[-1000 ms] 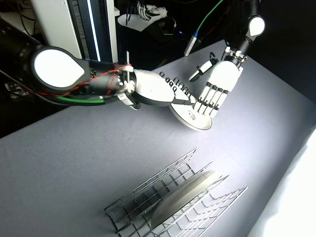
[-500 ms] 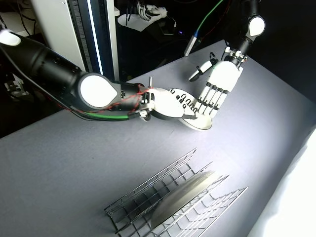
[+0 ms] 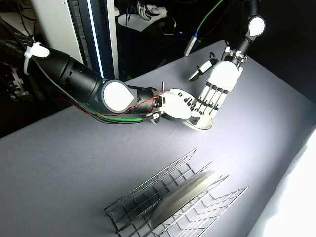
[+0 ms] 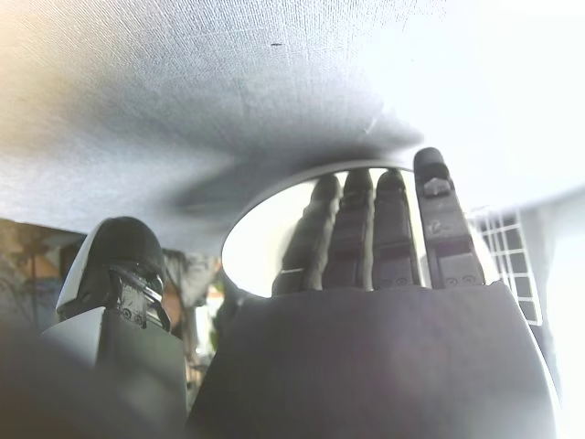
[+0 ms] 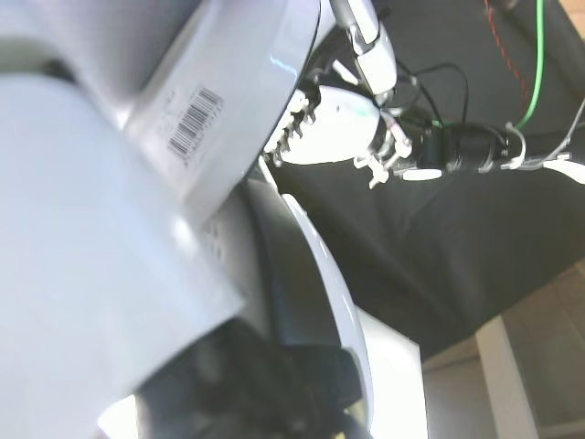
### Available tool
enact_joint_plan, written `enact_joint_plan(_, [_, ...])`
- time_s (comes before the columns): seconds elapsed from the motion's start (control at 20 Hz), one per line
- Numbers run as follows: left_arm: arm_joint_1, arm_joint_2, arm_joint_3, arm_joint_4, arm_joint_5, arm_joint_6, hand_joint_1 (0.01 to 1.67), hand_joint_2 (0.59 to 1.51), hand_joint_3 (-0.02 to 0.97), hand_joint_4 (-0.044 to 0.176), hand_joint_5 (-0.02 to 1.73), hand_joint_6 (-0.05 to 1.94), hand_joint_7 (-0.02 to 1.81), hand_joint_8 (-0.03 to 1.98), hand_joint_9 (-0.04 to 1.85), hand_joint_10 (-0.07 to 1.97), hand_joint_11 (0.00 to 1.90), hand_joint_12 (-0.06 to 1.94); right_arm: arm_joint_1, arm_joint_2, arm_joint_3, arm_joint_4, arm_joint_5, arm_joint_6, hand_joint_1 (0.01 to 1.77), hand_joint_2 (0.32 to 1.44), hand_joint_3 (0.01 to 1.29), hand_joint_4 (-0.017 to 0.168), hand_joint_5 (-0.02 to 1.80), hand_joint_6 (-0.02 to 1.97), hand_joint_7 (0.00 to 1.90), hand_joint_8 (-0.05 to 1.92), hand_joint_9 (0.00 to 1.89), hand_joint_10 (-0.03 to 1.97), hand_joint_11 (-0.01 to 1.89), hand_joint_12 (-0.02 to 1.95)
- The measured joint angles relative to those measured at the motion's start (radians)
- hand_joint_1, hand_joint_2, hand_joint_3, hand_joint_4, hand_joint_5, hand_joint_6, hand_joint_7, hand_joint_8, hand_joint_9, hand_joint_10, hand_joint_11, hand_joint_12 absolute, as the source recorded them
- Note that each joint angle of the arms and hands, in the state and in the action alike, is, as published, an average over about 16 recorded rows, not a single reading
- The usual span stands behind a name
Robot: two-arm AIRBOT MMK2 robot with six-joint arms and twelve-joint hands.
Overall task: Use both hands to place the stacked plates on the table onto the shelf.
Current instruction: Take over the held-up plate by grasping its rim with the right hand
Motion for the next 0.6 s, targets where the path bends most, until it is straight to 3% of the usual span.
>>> enact_joint_plan(0.3, [-0.024,0.002,-0.001,0.017,-0.002,-0.002,0.02,1.172,0.014,-0.009,0.04,-0.03,0.02,-0.01,-0.01,-0.06,0.02,0.02,0.005,-0.012,0.004,0.009,0.025,-0.005,1.24,0.99,0.01,-0.006,0.61,0.39,0.7,0.25,0.71,0.39,0.56,1.27])
enact_joint_plan(0.6, [-0.094,0.034,-0.018,0.036,-0.006,-0.001,0.02,1.17,0.014,-0.005,0.06,-0.01,0.04,0.0,0.01,-0.06,0.02,0.01,0.023,0.01,-0.015,0.008,0.044,-0.008,1.3,0.95,0.01,-0.009,0.77,0.61,0.89,0.45,0.91,0.7,0.85,1.25])
